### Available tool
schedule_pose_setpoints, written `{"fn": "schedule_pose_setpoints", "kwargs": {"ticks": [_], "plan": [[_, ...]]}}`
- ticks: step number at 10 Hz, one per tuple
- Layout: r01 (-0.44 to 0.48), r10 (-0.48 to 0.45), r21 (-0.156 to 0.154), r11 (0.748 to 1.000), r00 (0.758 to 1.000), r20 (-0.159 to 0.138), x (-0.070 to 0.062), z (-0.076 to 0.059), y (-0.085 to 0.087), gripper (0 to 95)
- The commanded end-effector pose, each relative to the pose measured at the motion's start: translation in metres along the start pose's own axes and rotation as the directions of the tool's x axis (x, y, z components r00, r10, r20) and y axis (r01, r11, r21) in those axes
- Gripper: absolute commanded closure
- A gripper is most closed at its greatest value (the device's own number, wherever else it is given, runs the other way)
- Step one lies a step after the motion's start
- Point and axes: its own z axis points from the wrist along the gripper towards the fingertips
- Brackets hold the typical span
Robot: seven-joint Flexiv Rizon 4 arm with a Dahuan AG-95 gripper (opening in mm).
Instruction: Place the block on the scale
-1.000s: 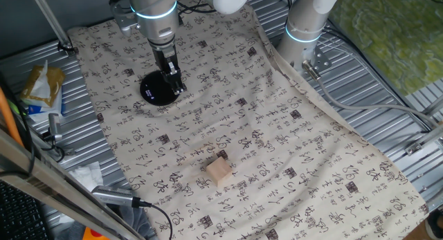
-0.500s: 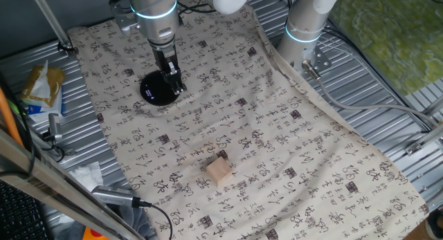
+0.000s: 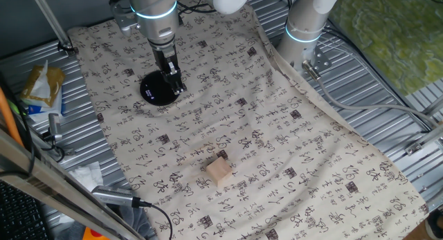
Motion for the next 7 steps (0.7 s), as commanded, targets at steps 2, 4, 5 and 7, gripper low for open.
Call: {"fn": "schedule_pose_setpoints", "kwargs": {"ticks": [2,4,5,7], "plan": [[0.156,-0.151,-0.047,0.987,0.984,0.099,0.0001,-0.0001,0.0011,95.0],[0.156,-0.151,-0.045,0.987,0.984,0.098,0.0006,-0.0013,0.0016,95.0],[0.154,-0.149,-0.044,0.987,0.984,0.097,0.0011,-0.0026,0.0021,95.0],[0.152,-0.148,-0.044,0.987,0.984,0.097,0.0015,-0.0036,0.0026,95.0]]}}
